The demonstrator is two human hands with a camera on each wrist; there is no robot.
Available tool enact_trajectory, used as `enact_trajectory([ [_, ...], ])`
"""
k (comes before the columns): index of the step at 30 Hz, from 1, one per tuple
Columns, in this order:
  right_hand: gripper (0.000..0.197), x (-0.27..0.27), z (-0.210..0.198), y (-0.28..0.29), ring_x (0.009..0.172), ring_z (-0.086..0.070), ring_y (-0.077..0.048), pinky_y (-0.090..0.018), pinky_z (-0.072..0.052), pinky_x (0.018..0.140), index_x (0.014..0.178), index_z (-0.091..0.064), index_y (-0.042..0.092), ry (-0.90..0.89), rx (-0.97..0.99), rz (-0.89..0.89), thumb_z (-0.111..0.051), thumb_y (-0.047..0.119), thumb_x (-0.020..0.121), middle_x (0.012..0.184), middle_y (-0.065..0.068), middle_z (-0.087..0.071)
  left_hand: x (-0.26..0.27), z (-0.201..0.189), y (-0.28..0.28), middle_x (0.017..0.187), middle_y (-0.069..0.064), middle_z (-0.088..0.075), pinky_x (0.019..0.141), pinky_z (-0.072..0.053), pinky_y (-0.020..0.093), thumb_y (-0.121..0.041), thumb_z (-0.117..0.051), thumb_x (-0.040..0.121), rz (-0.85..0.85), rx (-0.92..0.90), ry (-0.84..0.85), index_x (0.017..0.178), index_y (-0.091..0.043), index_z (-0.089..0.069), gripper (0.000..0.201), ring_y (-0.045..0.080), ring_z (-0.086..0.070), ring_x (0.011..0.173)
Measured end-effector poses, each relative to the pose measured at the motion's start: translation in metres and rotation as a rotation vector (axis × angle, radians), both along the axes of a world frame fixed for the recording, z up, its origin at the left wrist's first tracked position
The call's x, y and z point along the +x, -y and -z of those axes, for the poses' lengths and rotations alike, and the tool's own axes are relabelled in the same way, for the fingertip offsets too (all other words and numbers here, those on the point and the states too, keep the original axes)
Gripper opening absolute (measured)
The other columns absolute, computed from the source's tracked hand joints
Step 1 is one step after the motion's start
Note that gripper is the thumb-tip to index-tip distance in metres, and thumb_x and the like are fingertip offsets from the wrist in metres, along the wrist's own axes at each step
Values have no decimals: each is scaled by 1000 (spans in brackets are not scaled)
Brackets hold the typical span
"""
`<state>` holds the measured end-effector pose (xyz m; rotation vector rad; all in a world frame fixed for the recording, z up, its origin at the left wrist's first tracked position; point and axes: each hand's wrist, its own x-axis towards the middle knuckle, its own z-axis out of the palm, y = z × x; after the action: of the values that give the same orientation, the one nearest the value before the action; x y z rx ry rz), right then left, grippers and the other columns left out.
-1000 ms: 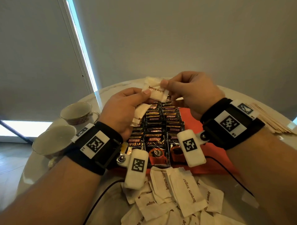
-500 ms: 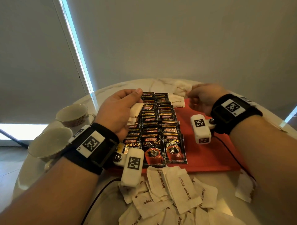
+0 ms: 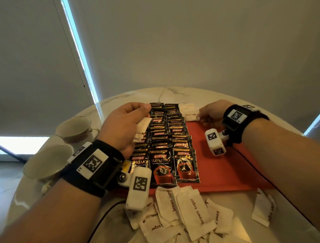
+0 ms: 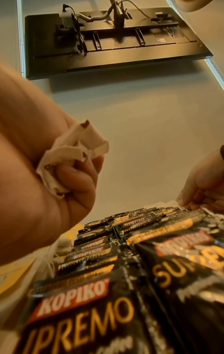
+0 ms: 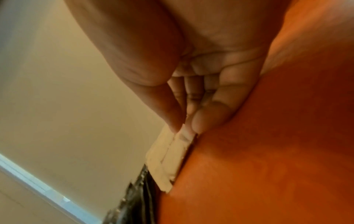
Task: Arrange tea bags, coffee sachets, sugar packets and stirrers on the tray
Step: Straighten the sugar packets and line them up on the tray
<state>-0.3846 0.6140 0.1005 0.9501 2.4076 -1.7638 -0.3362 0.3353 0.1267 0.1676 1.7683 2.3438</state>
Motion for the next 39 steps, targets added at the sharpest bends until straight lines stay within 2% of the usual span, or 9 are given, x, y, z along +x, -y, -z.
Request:
enact_trajectory([
  [3,26,4,3,0,80,-68,-20,-28,-59,60,122,-65,1,-60,-153,11,-56,-4,98,112,-18,-70,-1,0,0,57,-5,-66,36,-45,19,-13,-62,102,-4,3,1,98,-7,-63,7,5,-59,41],
  [7,25,9,7,2,91,-72,-21,-28,-59,77,120,-66,2,-127,-221,58,-53,-3,99,111,-17,-74,0,0,0,57,-6,-67,36,-46,19,-15,-63,102,-8,-6,-1,97,-8,-63,8,4,-60,42],
  [13,9,12,10,4,68,-64,-15,-30,-56,72,104,-67,4,-132,-184,86,-61,7,98,81,-7,-68,0,0,0,55,-5,-65,35,-44,18,-16,-60,104,4,19,-8,90,-7,-59,17,5,-57,39],
  [20,16,14,2,12,61,-59,-14,-27,-50,57,108,-71,4,-24,-102,-3,-64,12,95,87,-7,-71,-9,7,6,84,5,-62,38,-44,21,-2,-51,90,39,79,102,89,-11,-63,15,12,-60,48],
  [24,12,36,-11,25,61,-56,-12,-25,-45,55,103,-72,9,-164,-237,-29,-65,15,95,84,-3,-68,-13,11,7,92,7,-61,46,-48,28,5,-42,75,67,123,62,83,-13,-57,25,23,-63,74],
  [28,18,63,-32,60,59,-53,-11,-25,-41,56,106,-71,10,-279,-336,-275,-66,24,95,75,1,-64,-16,16,1,113,11,-68,59,-60,35,17,-51,90,50,144,-44,109,-13,-61,37,32,-71,99],
  [32,24,81,-40,96,62,-59,-13,-27,-50,58,102,-70,11,-323,-330,-453,-75,28,87,81,-3,-66,-16,19,1,116,13,-71,79,-63,38,9,-69,79,62,202,-107,132,-12,-60,57,29,-76,100],
  [36,23,92,-30,108,69,-63,-17,-30,-58,60,107,-70,8,-423,-258,-428,-78,16,86,95,-9,-72,-13,17,2,95,12,-74,60,-59,32,-8,-76,74,103,110,-159,108,-12,-68,35,27,-70,79],
  [39,13,93,-29,106,69,-64,-19,-30,-60,61,100,-70,7,-480,-299,-396,-74,11,89,93,-12,-72,-12,19,2,96,12,-76,71,-62,42,-9,-76,75,141,111,-142,99,-14,-68,26,27,-74,83],
])
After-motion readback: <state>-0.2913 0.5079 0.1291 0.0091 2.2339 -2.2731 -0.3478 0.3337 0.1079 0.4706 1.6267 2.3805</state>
